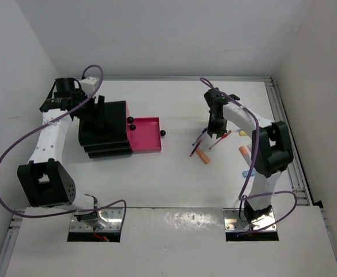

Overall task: Sort the stationery into containers
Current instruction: Pick up the pen from the center of the board, then place the pen in the storage box.

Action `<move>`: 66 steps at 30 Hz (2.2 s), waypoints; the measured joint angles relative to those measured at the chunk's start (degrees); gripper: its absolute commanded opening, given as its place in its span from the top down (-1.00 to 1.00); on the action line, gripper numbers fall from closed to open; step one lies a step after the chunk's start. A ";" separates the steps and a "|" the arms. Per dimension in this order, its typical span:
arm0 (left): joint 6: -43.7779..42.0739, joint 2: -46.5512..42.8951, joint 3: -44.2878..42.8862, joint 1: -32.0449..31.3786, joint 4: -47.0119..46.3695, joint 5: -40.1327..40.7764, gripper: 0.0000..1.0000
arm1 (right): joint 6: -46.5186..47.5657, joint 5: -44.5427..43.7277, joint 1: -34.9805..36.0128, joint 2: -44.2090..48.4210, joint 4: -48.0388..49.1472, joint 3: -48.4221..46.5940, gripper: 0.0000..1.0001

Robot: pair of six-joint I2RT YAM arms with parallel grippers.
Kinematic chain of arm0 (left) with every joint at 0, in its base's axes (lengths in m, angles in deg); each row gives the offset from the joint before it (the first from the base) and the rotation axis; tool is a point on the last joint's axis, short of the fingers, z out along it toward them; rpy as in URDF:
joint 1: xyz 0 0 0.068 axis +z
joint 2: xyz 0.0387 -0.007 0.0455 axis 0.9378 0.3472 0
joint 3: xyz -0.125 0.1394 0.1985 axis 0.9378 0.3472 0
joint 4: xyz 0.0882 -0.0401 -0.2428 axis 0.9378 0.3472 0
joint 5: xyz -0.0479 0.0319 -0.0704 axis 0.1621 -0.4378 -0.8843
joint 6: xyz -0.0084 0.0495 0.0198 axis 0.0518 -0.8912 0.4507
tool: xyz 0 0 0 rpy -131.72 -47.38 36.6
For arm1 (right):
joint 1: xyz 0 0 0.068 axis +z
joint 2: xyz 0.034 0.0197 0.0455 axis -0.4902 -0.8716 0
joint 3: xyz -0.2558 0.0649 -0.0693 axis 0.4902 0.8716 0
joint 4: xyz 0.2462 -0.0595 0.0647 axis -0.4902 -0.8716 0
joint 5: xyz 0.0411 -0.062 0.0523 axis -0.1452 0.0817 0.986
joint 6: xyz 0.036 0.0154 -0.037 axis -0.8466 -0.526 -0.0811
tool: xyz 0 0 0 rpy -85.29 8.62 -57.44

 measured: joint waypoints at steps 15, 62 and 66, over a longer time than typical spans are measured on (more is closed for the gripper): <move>0.00 -1.18 2.10 2.05 -2.75 0.37 -0.60 | -3.21 0.90 -7.87 -8.66 -0.44 -3.02 0.27; 0.26 1.86 1.07 7.28 -5.07 -3.76 -0.58 | -1.16 20.92 16.83 -21.42 11.98 -36.87 1.00; 0.26 1.86 1.07 7.28 -5.11 -3.76 -0.58 | -2.56 21.27 18.36 -26.08 11.72 -36.87 1.00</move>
